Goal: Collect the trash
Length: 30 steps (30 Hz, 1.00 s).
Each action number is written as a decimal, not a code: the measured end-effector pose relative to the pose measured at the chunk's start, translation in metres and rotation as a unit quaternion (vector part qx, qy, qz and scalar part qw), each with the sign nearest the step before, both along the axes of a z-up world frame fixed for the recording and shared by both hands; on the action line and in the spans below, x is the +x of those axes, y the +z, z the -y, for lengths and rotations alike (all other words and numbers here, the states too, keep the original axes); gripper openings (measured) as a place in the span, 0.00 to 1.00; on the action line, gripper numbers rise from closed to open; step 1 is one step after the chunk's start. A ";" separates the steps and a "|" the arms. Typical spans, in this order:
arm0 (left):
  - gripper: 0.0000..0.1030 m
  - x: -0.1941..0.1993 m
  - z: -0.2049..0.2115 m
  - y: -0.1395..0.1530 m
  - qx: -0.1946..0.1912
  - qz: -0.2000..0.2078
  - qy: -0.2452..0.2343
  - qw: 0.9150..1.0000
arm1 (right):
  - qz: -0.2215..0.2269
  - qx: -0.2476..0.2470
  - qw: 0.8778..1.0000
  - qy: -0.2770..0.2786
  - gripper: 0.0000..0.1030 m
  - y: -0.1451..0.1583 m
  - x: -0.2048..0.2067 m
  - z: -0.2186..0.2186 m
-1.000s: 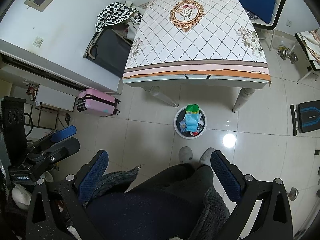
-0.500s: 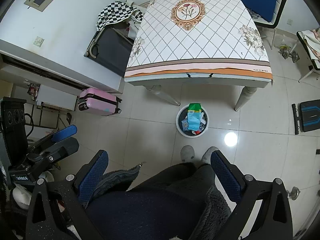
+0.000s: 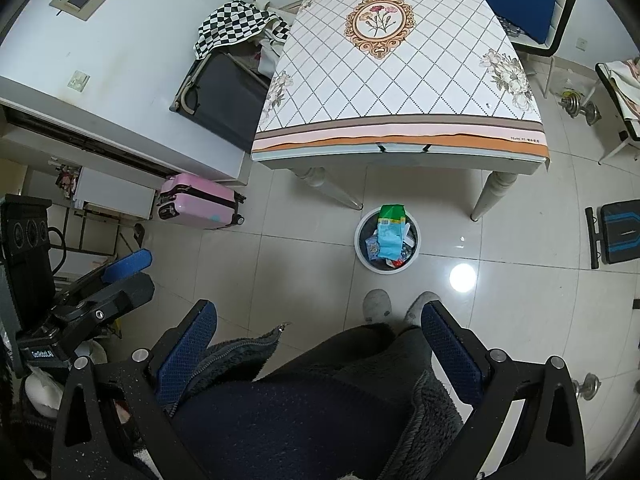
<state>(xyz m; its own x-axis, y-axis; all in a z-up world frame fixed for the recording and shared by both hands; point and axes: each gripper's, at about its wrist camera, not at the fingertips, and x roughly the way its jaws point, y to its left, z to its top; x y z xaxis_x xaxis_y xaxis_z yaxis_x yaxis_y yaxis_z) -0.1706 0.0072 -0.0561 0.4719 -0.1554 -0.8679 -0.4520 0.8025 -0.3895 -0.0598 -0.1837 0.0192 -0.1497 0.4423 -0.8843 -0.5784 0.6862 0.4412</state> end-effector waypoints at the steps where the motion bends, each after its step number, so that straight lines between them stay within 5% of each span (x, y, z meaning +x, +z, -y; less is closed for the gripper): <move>1: 0.99 0.000 0.000 0.000 0.000 0.000 0.000 1.000 | 0.000 0.000 1.000 0.001 1.00 0.000 0.000 0.000; 30: 0.99 -0.007 -0.007 0.005 0.003 0.002 -0.001 1.000 | 0.004 0.002 1.000 0.006 1.00 0.004 0.004 0.000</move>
